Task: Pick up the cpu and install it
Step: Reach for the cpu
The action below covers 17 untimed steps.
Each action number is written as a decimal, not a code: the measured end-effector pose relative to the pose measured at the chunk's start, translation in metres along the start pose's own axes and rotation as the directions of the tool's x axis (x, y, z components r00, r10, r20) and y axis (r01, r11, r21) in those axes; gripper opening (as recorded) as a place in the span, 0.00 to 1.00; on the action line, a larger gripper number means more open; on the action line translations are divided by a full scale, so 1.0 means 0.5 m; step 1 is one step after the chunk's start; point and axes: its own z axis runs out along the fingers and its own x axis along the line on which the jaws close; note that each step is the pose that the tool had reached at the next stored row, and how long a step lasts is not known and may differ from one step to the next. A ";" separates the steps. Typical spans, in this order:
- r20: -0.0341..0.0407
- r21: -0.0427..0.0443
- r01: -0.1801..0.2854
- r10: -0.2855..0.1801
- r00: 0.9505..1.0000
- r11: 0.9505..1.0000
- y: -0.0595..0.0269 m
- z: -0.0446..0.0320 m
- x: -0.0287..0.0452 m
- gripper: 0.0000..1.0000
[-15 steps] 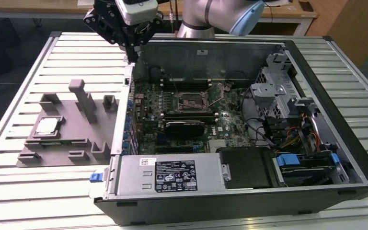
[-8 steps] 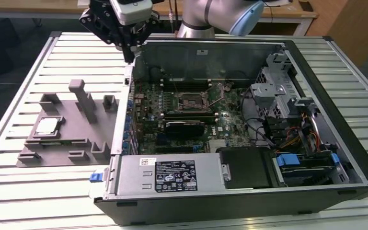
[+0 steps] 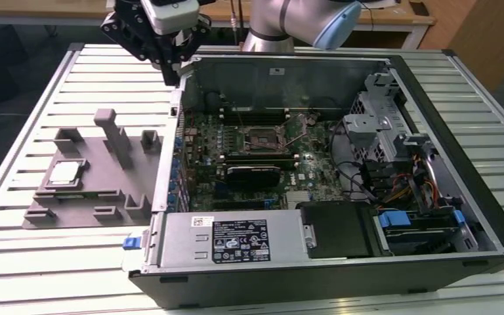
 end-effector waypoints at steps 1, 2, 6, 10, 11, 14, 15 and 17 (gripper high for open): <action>0.000 0.000 0.000 0.000 1.000 1.000 0.000 0.000 0.002 0.11; 0.000 0.000 0.000 0.000 1.000 1.000 0.000 0.000 0.005 0.11; 0.000 0.000 0.000 0.000 1.000 1.000 -0.001 0.000 0.015 0.11; 0.001 0.000 0.000 0.000 1.000 1.000 -0.002 0.001 0.028 0.11; 0.001 0.000 0.000 0.000 1.000 1.000 -0.002 0.001 0.031 0.11; 0.001 0.000 0.000 0.000 1.000 1.000 -0.003 0.001 0.040 0.11; 0.001 0.000 0.000 0.000 1.000 1.000 -0.003 0.001 0.043 0.11; 0.001 0.000 0.000 0.000 1.000 1.000 -0.004 0.001 0.049 0.11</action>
